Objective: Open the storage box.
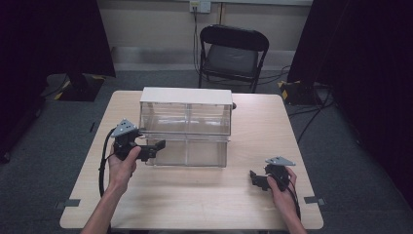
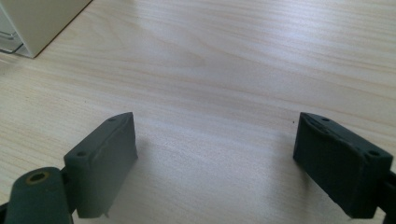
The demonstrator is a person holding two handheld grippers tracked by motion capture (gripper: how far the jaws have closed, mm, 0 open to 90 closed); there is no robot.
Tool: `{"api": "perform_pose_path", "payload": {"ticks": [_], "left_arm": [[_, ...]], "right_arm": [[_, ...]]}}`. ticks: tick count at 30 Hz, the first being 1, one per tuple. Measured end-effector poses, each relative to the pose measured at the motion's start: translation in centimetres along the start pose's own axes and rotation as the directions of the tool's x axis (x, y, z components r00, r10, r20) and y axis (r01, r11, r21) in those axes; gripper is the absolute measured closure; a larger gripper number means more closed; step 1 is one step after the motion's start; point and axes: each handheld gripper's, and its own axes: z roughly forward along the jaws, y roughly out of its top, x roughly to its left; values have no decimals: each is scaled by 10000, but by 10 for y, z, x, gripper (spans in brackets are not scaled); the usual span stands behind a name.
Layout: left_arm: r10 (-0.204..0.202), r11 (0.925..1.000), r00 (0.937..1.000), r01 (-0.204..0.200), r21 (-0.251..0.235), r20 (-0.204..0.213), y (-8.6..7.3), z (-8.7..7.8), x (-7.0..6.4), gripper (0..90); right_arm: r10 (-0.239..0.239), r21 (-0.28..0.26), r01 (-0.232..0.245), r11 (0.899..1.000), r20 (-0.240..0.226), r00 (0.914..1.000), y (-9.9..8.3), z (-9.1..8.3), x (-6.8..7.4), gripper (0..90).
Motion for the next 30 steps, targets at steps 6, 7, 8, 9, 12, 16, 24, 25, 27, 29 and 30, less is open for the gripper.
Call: {"api": "perform_pose_path", "payload": {"ticks": [6, 7, 8, 9, 12, 16, 24, 25, 27, 29, 30], "left_arm": [[-15, 10000, 10000, 15, -4, -11, 0, 0, 0, 30], [32, 10000, 10000, -32, -2, -45, 0, 0, 0, 30], [40, 10000, 10000, -40, -11, -59, 0, 0, -1, 30], [40, 10000, 10000, -40, -49, -52, 0, 0, -1, 30], [46, 10000, 10000, -46, -47, -56, 0, 0, -1, 27], [12, 10000, 10000, -12, -33, -66, 0, 0, 0, 26], [20, 10000, 10000, -20, -19, -58, 1, 0, 0, 24], [38, 10000, 10000, -38, -5, -76, 1, -1, 0, 24], [92, 10000, 9999, -92, 32, -76, 1, -1, 0, 24], [41, 10000, 10000, -41, -5, -69, 1, -1, 0, 24], [90, 10000, 9999, -90, 26, -81, 1, -1, 0, 24]], "right_arm": [[1, 0, -1, 10000, -1, 10000, 0, 0, 0, 125], [2, 1, -2, 10000, -1, 10000, 0, 0, 0, 125], [0, -1, 0, 10000, -1, 10000, 0, 0, 0, 125], [0, 0, 0, 10000, -2, 10000, 0, 0, 0, 126], [1, -1, -1, 10000, -1, 10000, 0, 0, 0, 125], [1, -2, -1, 10000, -1, 10000, 0, 0, 0, 126], [0, 0, 0, 10000, 0, 10000, 0, 0, 0, 125], [3, 0, -3, 10000, 0, 10000, 0, 0, 0, 125], [0, 0, 0, 10000, -1, 10000, 0, 0, 0, 126], [0, 0, 0, 10000, 1, 10000, 0, 0, 0, 126], [1, 0, -1, 10000, 0, 10000, 0, 0, 0, 125]]}}
